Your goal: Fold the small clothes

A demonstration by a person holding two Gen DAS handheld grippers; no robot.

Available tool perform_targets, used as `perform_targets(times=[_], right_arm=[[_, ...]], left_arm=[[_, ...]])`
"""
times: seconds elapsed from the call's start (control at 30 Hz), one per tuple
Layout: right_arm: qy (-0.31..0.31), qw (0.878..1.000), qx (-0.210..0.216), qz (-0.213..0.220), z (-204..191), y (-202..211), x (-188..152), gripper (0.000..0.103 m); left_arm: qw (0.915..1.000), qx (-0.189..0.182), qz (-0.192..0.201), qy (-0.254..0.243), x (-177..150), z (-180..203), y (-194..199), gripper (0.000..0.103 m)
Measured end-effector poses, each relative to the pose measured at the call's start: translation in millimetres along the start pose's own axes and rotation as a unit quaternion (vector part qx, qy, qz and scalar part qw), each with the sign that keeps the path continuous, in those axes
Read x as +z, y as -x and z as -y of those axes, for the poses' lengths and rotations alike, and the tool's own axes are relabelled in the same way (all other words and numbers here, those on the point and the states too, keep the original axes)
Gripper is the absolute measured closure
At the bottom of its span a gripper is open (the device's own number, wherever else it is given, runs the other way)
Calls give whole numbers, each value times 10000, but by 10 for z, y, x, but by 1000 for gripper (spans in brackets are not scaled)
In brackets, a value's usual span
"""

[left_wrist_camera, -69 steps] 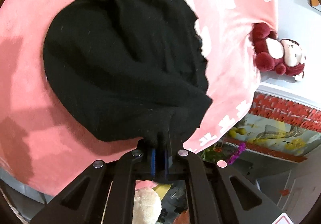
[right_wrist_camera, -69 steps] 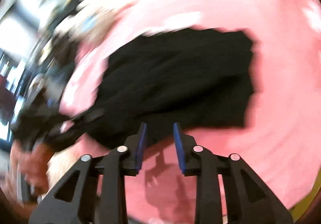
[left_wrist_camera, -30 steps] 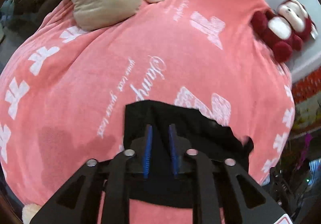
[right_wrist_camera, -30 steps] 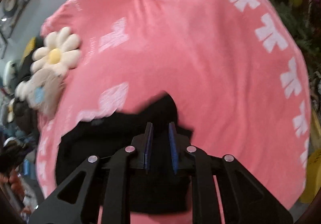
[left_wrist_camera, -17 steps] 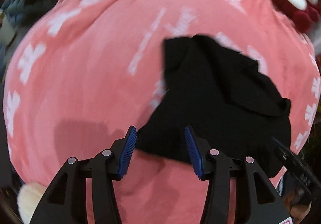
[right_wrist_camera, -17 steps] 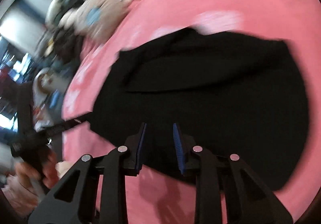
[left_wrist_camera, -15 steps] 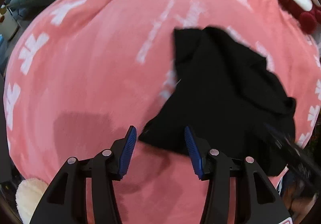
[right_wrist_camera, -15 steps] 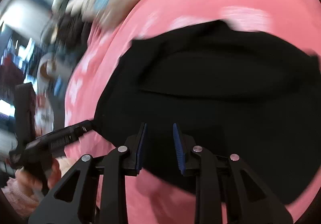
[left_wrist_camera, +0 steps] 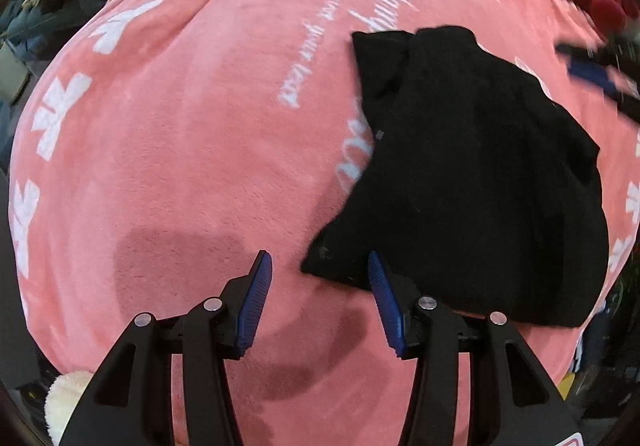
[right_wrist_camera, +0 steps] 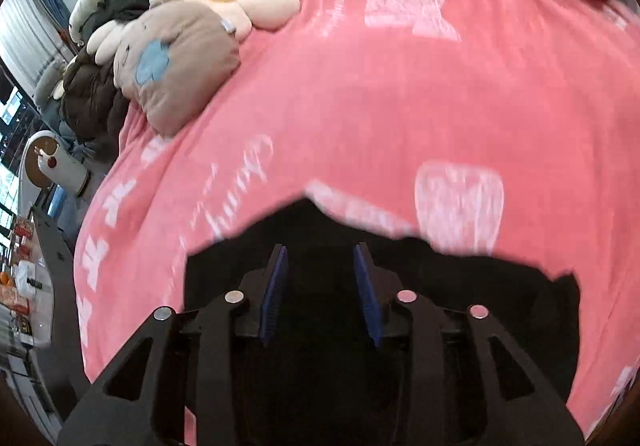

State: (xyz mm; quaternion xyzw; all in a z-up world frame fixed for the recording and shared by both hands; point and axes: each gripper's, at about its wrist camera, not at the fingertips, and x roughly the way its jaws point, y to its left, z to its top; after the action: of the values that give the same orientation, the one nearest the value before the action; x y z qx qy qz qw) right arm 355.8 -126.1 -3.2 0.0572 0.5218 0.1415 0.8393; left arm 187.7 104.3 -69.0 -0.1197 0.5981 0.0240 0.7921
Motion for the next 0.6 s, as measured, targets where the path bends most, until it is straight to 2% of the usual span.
perform_targets(times=[0.03, 0.13, 0.2, 0.3, 0.37, 0.43, 0.47, 0.53, 0.6], right_arm=[[-104, 9998, 112, -124, 8, -84, -53, 68], [-114, 9983, 302, -483, -140, -439, -73, 68], [-10, 9964, 254, -809, -318, -646, -109, 69], [-139, 9993, 190, -282, -342, -384, -179, 68], [-414, 9991, -1, 125, -111, -66, -352, 61], [-877, 9935, -531, 494, 383, 380, -786, 50], [-1162, 9889, -737, 561, 637, 539, -1020, 49], [-1711, 9775, -1140, 480, 1144, 782, -1494, 46], [-2180, 9665, -1321, 304, 1557, 926, -1858, 44]], left_arm=[[10000, 41, -11, 48, 15, -19, -20, 47], [9999, 74, -79, 118, 6, -60, -72, 46], [9999, 65, -80, 118, -1, -57, -19, 47], [9999, -98, 5, 51, 23, -38, 129, 47], [9997, -237, 89, -13, 66, -32, 241, 43], [9989, -420, 197, -16, 117, -40, 293, 39], [9986, -466, 231, 2, 150, -43, 282, 37], [9983, -537, 205, 10, 233, -55, 175, 37], [9974, -695, 141, 77, 253, -40, 79, 37]])
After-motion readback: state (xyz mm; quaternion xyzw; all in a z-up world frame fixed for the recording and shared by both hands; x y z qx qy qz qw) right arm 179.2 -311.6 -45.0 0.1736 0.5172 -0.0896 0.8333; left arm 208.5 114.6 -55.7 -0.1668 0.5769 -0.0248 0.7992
